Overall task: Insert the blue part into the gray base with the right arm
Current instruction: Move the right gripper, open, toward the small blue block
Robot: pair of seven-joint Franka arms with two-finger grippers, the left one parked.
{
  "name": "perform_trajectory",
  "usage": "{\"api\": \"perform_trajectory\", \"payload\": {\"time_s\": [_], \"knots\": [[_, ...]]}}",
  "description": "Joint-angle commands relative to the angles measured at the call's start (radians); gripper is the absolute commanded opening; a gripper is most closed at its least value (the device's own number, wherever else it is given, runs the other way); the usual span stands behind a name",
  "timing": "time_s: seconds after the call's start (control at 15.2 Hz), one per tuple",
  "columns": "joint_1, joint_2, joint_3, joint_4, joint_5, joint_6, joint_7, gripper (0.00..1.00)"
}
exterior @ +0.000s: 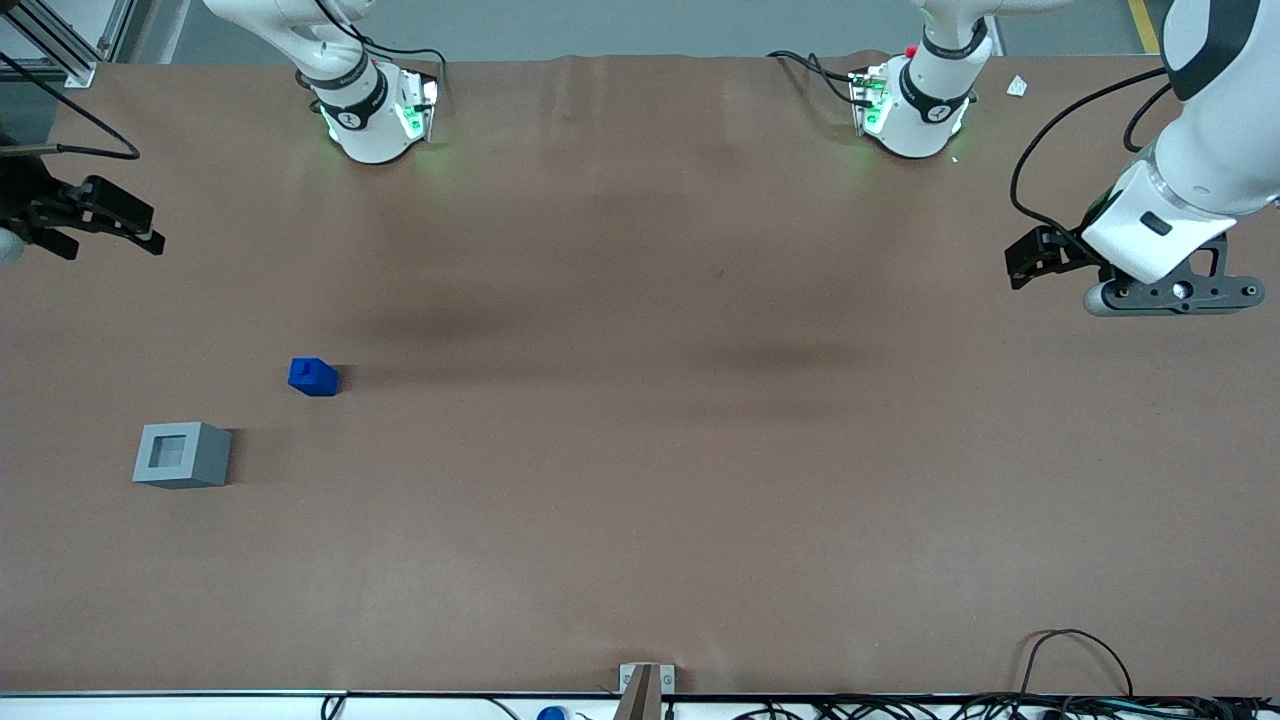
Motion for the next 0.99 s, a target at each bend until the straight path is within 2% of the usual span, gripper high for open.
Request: {"api": "perform_trajectory", "payload": {"time_s": [0.0, 0.33, 0.92], "knots": [[0.002, -0.01, -0.001, -0.002, 0.008, -0.001, 0.007, 1.0], [-0.007, -0.001, -0.004, 0.036, -0.007, -0.01, 0.007, 1.0], [-0.047, 0.154, -0.01, 0.041, -0.004, 0.008, -0.01, 1.0]]}}
